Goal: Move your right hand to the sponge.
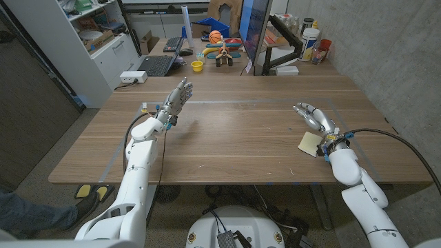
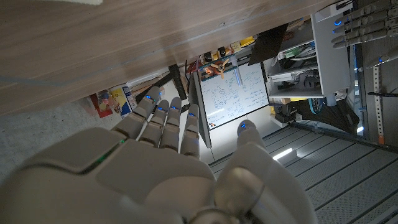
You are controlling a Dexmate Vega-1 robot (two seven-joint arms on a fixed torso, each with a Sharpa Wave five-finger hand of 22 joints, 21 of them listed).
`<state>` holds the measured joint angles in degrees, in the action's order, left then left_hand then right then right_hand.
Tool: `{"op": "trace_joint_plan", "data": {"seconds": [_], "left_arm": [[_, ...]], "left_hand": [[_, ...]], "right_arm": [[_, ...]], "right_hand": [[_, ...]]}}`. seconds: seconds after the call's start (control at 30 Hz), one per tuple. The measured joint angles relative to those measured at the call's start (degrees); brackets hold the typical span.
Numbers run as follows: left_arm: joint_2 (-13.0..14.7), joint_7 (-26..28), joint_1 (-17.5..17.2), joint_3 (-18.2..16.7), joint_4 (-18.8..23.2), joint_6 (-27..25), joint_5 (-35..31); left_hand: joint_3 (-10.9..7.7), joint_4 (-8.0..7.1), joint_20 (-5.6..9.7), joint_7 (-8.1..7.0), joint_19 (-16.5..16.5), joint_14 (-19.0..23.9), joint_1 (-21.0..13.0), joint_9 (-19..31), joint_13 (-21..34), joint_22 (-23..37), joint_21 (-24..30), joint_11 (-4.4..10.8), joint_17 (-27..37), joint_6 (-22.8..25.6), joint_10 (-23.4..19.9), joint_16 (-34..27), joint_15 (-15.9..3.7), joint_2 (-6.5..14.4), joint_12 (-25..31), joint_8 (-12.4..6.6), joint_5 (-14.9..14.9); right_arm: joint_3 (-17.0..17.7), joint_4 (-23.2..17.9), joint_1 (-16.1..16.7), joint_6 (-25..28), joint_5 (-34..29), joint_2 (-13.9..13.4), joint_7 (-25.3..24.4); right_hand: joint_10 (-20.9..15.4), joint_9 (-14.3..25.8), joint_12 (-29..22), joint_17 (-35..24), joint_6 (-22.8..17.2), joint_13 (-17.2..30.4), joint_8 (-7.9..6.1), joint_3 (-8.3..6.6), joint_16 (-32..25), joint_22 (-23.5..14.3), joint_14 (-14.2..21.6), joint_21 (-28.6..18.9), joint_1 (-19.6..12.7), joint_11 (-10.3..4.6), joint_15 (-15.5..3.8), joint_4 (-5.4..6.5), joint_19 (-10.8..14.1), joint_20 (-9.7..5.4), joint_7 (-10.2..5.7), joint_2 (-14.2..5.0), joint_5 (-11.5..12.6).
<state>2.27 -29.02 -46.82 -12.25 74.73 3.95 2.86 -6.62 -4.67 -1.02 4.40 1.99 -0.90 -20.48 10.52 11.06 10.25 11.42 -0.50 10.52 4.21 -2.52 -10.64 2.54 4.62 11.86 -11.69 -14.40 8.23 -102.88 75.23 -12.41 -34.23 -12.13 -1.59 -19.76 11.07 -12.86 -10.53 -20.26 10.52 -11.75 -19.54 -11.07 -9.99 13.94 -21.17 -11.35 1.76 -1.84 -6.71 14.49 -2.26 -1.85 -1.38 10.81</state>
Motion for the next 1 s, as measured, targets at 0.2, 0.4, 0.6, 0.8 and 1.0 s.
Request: {"op": "trace_joint_plan", "data": {"seconds": [0.2, 0.4, 0.6, 0.8, 1.0], "left_arm": [[0.0, 0.0, 0.2, 0.1, -0.1, -0.2, -0.1], [0.1, -0.1, 0.3, 0.2, -0.3, -0.3, -0.2], [0.1, -0.1, 0.5, 0.3, -0.5, -0.3, -0.4], [0.1, -0.1, 0.5, 0.4, -0.7, -0.3, -0.5], [0.1, -0.2, 0.6, 0.4, -0.7, -0.3, -0.6]], "left_hand": [[0.00, 0.00, 0.00, 0.00, 0.0, 0.0, 0.0, 0.0, 0.0, 0.0, 0.0, 0.00, 0.0, 0.0, 0.0, 0.0, 0.00, 0.0, 0.0, 0.00, 0.0], [0.00, 0.00, 0.00, 0.00, 0.0, 0.0, 0.0, 0.0, 0.0, 0.0, 0.0, 0.00, 0.0, 0.0, 0.0, 0.0, 0.00, 0.0, 0.0, 0.00, 0.0], [0.00, 0.00, 0.00, 0.00, 0.0, 0.0, 0.0, 0.0, 0.0, 0.0, 0.0, 0.00, 0.0, 0.0, 0.0, 0.0, 0.00, 0.0, 0.0, 0.00, 0.0], [0.00, 0.00, 0.00, -0.01, 0.0, 0.0, 0.0, 0.0, 0.0, 0.0, 0.0, 0.00, 0.0, 0.0, 0.0, 0.0, 0.00, 0.0, 0.0, 0.00, 0.0], [0.00, 0.00, 0.00, -0.33, 0.0, 0.0, 0.0, 0.0, 0.0, 0.0, 0.0, 0.00, 0.0, 0.3, 0.0, 0.0, 0.00, 0.0, 0.0, 0.00, 0.0]], "right_arm": [[0.3, -1.3, 1.6, 0.7, -0.8, 0.0, -0.3], [0.3, -1.8, 2.3, 1.2, -1.6, 0.1, -0.5], [0.3, -2.3, 3.0, 1.8, -2.5, 0.1, -0.7], [0.1, -2.7, 3.3, 2.5, -3.5, -0.1, -0.9], [-0.2, -3.0, 3.7, 3.2, -4.8, -0.4, -1.1]], "right_hand": [[0.0, 0.0, 0.0, 0.0, 0.0, 0.0, 0.00, 0.18, 0.0, 0.0, 0.0, 0.2, 0.0, 0.00, 0.00, -0.18, 0.0, 0.00, 0.00, 0.00, 0.0], [0.0, 0.0, 0.0, 0.0, 0.0, 0.0, 0.00, 0.17, 0.0, 0.0, 0.0, 0.2, 0.0, 0.00, 0.00, -0.17, 0.0, 0.00, 0.00, 0.00, 0.0], [0.0, 0.0, 0.0, 0.0, -0.2, 0.0, 0.00, 0.17, 0.0, 0.0, 0.0, 0.7, 0.0, 0.00, 0.00, -0.17, 0.0, 0.00, -0.21, 0.00, 0.0], [0.0, 0.0, 0.0, 0.0, -0.2, 0.0, 0.00, 0.17, 0.0, 0.0, 0.0, 0.7, 0.0, 0.01, 0.00, -0.17, -0.2, 0.22, -0.21, 0.00, 0.2], [0.0, 0.0, 0.0, 0.0, -0.2, 0.0, 0.00, 0.17, 0.0, 0.0, 0.0, 1.0, 0.0, 0.01, 0.00, -0.16, -0.2, 0.22, -0.21, 0.00, 0.2]]}}
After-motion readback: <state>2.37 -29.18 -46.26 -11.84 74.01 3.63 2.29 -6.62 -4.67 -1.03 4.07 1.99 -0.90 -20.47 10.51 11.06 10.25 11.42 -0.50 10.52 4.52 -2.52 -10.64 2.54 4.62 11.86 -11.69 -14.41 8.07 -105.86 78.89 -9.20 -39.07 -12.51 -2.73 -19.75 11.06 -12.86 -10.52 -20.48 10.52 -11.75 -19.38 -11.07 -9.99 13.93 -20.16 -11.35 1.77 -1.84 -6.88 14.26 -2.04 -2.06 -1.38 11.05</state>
